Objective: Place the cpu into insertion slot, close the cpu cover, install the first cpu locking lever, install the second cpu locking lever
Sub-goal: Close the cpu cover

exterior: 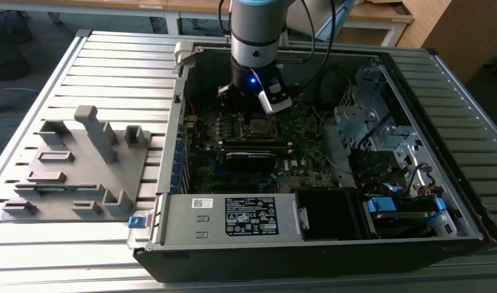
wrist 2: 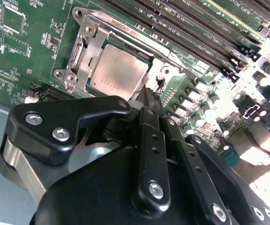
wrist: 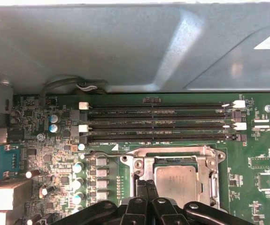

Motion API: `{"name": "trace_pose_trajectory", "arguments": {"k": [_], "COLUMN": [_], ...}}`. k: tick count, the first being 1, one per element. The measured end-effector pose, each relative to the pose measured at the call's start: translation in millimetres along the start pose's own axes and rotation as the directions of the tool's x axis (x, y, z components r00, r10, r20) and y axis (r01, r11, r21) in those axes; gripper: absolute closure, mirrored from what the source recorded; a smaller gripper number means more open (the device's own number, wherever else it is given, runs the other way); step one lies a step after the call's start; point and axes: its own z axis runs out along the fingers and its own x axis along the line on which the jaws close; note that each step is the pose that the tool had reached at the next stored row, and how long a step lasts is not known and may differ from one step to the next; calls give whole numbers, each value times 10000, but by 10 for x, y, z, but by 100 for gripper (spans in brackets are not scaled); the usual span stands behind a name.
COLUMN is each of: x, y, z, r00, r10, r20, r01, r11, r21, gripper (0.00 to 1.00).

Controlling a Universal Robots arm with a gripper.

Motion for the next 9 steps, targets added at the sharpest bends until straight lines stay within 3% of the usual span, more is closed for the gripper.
{"name": "trace_pose_trajectory", "arguments": {"k": [4,9], "x": [-10,-129], "y": [0,4], "z": [-2,1], "r00": [10000,10000], "r10": [-1,0], "r20": [-2,-10], "r01": [1,0], "r11": [10000,10000], "r21": [3,3], "gripper": [90,90]}}
